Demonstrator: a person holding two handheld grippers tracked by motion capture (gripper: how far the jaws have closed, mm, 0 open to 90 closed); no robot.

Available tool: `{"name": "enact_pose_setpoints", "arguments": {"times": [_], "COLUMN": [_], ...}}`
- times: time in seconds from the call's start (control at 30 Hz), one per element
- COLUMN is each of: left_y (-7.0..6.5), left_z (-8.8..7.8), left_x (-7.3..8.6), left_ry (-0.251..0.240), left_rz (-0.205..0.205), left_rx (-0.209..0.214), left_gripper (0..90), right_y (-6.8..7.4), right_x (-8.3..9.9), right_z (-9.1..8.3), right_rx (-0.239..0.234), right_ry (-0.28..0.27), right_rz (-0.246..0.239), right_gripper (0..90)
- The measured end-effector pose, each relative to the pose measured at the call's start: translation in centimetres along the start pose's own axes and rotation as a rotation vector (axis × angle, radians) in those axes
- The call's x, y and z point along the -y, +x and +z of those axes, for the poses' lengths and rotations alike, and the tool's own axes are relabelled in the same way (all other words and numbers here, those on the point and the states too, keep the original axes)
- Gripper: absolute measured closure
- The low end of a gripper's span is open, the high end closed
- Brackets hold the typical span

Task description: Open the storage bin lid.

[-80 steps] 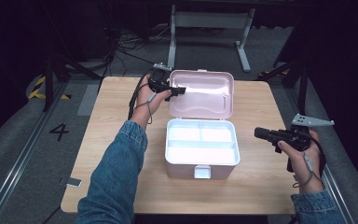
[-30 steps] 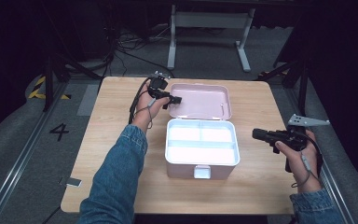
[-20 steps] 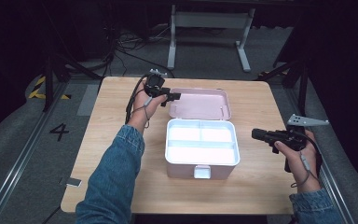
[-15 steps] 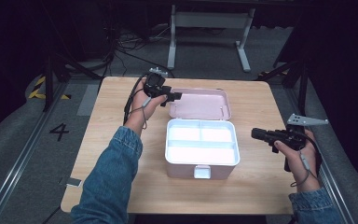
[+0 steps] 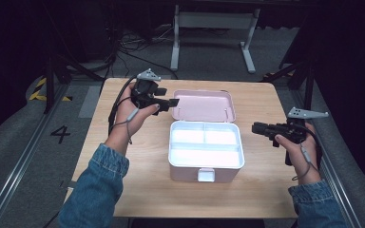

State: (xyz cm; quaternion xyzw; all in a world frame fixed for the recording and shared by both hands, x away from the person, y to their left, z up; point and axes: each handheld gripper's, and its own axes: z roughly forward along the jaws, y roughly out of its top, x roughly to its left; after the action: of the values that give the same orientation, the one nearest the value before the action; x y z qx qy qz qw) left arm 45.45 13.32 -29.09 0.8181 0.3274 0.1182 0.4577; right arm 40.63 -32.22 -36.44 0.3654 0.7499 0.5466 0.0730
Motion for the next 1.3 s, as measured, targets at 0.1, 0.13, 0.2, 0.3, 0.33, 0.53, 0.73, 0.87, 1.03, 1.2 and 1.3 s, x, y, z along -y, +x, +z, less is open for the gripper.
{"name": "enact_pose_setpoints", "arguments": {"times": [0.1, 0.13, 0.2, 0.3, 0.33, 0.53, 0.73, 0.87, 1.03, 1.2, 1.3], "left_y": [-0.5, -0.6, -0.9, -1.1, -1.1, -1.4, -1.7, -1.9, -1.8, -1.0, -0.3], "left_z": [-1.4, -1.9, -2.9, -4.2, -4.2, -6.2, -7.1, -7.4, -7.2, -6.5, -6.0], "left_x": [0.7, 1.0, 1.7, 2.7, 2.7, 4.8, 7.0, 8.3, 9.1, 10.2, 11.2], "left_ry": [0.0, 0.004, 0.007, -0.008, -0.008, 0.01, 0.01, 0.03, 0.051, 0.111, 0.169], "left_rz": [0.008, 0.011, 0.009, -0.001, -0.001, 0.011, -0.017, -0.021, -0.029, -0.035, -0.051], "left_rx": [-0.013, -0.021, -0.033, -0.039, -0.039, -0.09, -0.079, -0.105, -0.128, -0.172, -0.248], "left_gripper": [33.9, 33.4, 33.1, 32.9, 32.7, 31.9, 30.3, 29.3, 28.7, 28.3, 28.6], "right_y": [-0.3, -0.3, -0.6, -0.9, -1.0, -1.5, -1.4, -1.5, -1.6, -1.7, -1.8], "right_x": [-0.5, -0.6, -0.8, -1.1, -1.1, -1.2, -1.0, -0.7, -0.1, 0.1, 0.2], "right_z": [0.2, 0.2, 0.1, -0.1, -0.2, -0.7, -1.2, -1.5, -1.5, -1.7, -1.8], "right_rx": [0.0, -0.003, -0.004, -0.006, -0.005, 0.022, 0.049, 0.05, 0.075, 0.09, 0.109], "right_ry": [0.01, 0.009, 0.007, 0.005, 0.007, 0.037, 0.043, 0.06, 0.087, 0.1, 0.116], "right_rz": [0.0, 0.006, 0.001, 0.006, 0.007, -0.005, -0.026, -0.012, -0.006, -0.008, -0.007], "right_gripper": [71.0, 70.6, 69.6, 68.7, 67.8, 64.2, 63.2, 60.4, 59.5, 58.3, 57.7]}}
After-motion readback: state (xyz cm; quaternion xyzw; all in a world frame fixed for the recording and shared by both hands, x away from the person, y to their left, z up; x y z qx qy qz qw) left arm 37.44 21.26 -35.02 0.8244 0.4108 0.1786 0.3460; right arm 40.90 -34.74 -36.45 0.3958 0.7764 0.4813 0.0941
